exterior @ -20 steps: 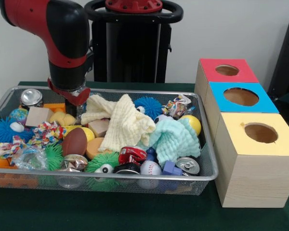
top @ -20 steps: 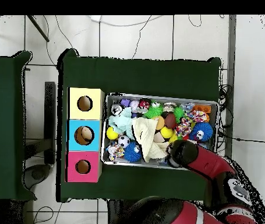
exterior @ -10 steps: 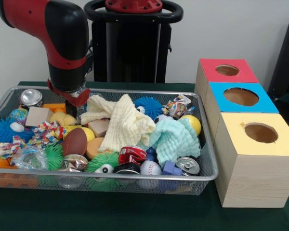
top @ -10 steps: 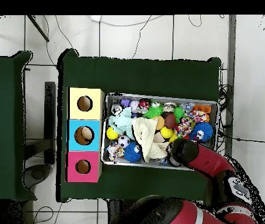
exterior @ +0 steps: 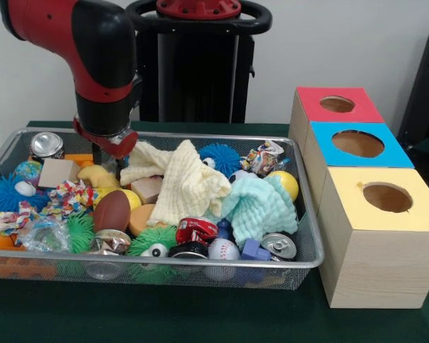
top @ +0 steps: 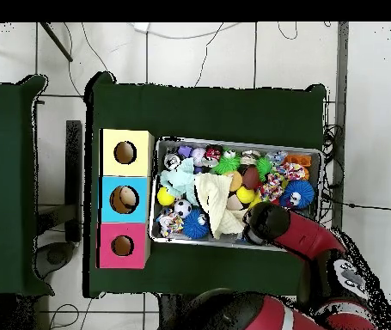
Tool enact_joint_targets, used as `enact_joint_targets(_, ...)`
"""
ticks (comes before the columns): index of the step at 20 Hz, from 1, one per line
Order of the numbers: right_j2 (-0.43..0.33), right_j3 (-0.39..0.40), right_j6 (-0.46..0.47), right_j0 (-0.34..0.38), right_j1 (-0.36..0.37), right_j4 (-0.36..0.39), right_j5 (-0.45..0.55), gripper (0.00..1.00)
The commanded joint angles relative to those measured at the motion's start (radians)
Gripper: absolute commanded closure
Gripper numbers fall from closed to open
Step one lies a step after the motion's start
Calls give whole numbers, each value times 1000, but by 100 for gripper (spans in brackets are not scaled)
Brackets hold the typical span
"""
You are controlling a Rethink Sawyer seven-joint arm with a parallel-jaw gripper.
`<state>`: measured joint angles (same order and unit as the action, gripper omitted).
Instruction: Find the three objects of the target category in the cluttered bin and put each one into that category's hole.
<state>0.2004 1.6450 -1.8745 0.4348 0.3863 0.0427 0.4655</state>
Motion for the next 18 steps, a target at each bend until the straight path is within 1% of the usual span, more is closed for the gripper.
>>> enact_joint_targets(1,-77,-96,-41,5,-1,10,54,0)
enact_joint_targets(3,-77,-106,-48,6,-6,1,64,0)
enact_joint_targets(6,-64,-92,-68,1,11,-6,70,0)
enact_joint_targets(10,-60,-89,-65,-2,28,-7,97,0)
enact_joint_targets(18,-55,-96,-64,-9,41,-3,118,0)
